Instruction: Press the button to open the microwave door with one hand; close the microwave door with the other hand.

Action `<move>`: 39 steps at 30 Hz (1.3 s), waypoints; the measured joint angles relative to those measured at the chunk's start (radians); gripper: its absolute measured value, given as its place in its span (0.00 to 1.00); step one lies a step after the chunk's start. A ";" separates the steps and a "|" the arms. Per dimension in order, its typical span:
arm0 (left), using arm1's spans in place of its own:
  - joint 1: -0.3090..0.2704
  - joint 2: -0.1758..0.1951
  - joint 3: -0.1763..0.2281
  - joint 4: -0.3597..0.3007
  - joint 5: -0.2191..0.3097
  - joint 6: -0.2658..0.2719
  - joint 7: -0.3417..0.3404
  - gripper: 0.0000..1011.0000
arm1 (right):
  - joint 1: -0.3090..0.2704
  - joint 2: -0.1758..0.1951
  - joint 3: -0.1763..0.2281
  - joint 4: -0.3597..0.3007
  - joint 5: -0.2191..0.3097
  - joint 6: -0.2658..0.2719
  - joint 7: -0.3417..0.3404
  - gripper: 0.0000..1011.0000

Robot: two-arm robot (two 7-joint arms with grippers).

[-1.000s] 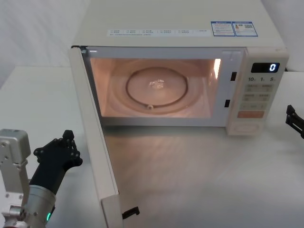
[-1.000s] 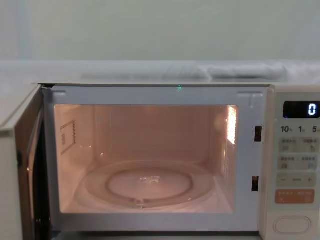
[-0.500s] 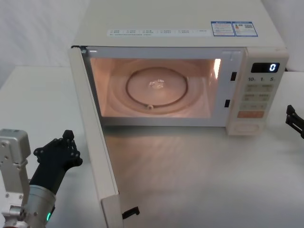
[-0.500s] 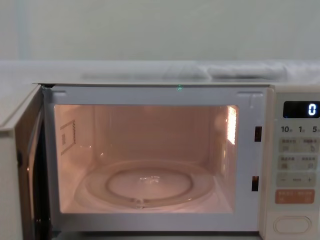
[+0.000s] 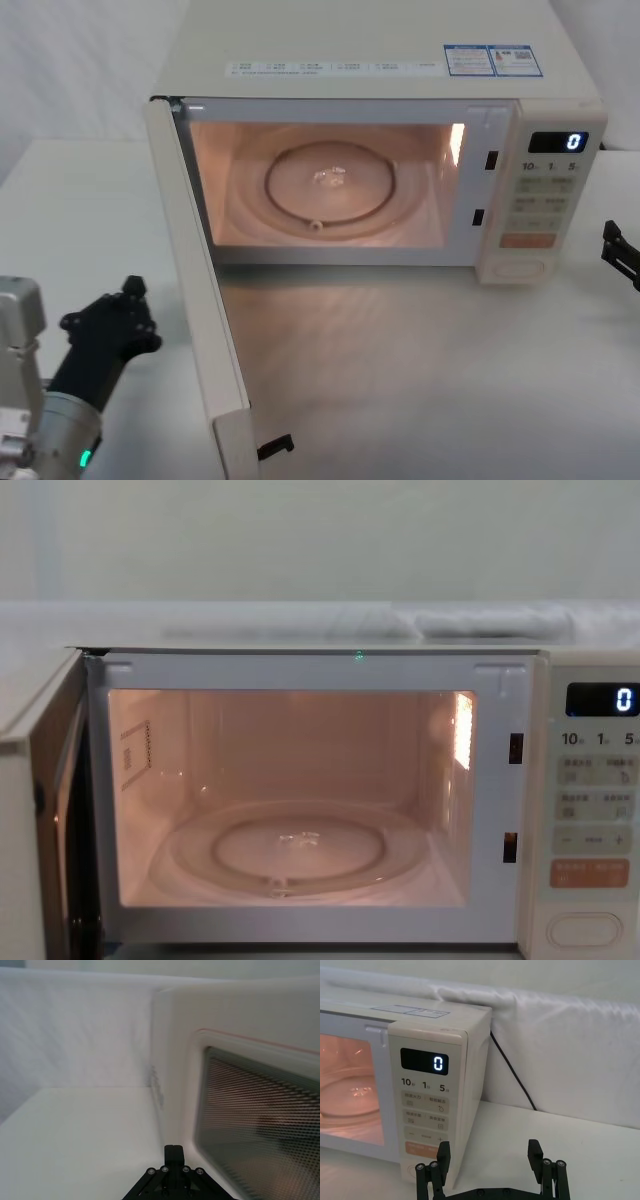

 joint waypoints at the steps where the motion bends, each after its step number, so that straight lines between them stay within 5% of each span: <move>1: 0.000 0.001 -0.008 0.004 -0.002 -0.002 -0.003 0.00 | 0.000 0.000 0.000 0.000 0.000 0.000 0.000 0.99; 8: 0.008 0.016 -0.082 0.036 -0.049 -0.020 -0.061 0.00 | 0.000 0.000 0.000 0.000 0.000 0.000 0.000 0.99; 16: 0.025 0.077 -0.146 0.066 -0.176 -0.043 -0.211 0.00 | 0.000 0.000 0.000 0.000 0.000 0.000 0.000 0.99; 28: 0.053 0.153 -0.168 0.078 -0.308 -0.117 -0.382 0.00 | 0.000 0.000 0.000 0.000 0.000 0.000 0.000 0.99; 39: 0.048 0.217 -0.131 0.024 -0.432 -0.129 -0.533 0.00 | 0.000 0.000 0.000 0.000 0.000 0.000 0.000 0.99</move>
